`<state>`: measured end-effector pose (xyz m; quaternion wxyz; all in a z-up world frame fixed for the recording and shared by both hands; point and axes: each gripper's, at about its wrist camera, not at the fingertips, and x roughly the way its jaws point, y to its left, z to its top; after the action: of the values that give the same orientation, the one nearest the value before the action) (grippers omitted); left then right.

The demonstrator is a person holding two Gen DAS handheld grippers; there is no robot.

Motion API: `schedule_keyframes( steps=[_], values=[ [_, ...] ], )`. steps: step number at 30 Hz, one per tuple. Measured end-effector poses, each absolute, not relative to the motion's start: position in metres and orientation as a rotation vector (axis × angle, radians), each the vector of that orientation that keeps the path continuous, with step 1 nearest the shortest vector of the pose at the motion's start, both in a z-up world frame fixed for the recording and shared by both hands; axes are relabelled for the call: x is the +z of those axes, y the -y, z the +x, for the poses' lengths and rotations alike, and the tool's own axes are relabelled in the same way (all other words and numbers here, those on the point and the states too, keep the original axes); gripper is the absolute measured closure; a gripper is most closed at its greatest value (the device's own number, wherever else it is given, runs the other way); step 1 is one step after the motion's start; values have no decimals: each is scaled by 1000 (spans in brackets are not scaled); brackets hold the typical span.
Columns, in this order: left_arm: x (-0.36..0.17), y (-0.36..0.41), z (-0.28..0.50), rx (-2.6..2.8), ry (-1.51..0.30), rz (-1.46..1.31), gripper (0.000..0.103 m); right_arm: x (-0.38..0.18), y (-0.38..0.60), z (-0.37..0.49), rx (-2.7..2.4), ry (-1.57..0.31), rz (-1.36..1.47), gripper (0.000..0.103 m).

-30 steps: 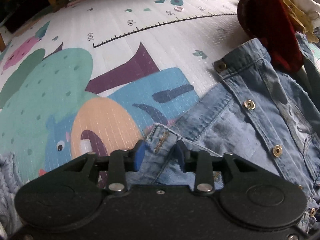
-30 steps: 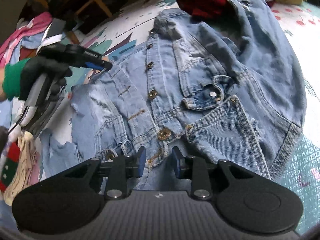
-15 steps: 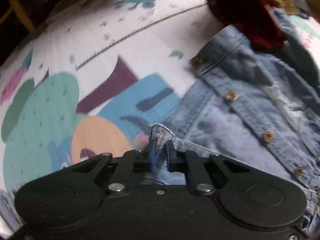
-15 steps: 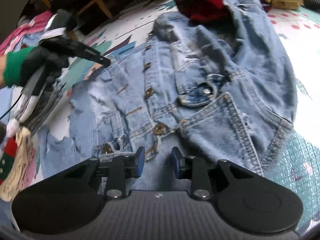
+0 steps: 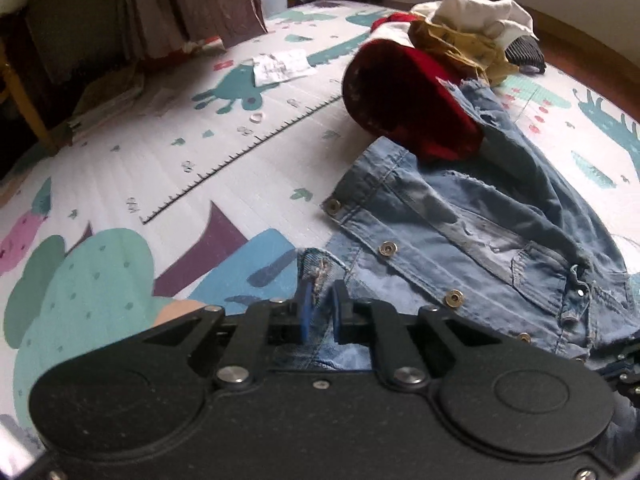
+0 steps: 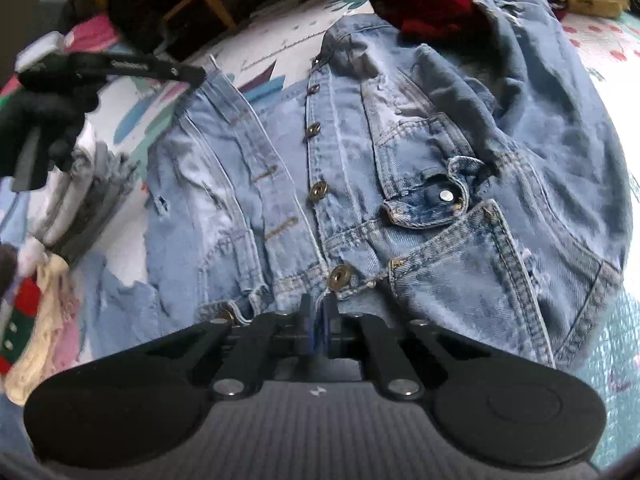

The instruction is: Fold clothes

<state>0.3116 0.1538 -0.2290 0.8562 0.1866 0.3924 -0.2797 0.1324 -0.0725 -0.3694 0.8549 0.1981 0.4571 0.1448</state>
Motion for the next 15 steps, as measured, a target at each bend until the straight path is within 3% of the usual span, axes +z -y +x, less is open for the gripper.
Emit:
schedule_keyframes(
  steps=[8,15],
  values=[
    [-203,-178,310,-535,-751,320,95,-338,82,109,348,-868,332,97],
    [-204,-134,330,-578,-737,344,95,-336,97,108,316,-880,344,97]
  ],
)
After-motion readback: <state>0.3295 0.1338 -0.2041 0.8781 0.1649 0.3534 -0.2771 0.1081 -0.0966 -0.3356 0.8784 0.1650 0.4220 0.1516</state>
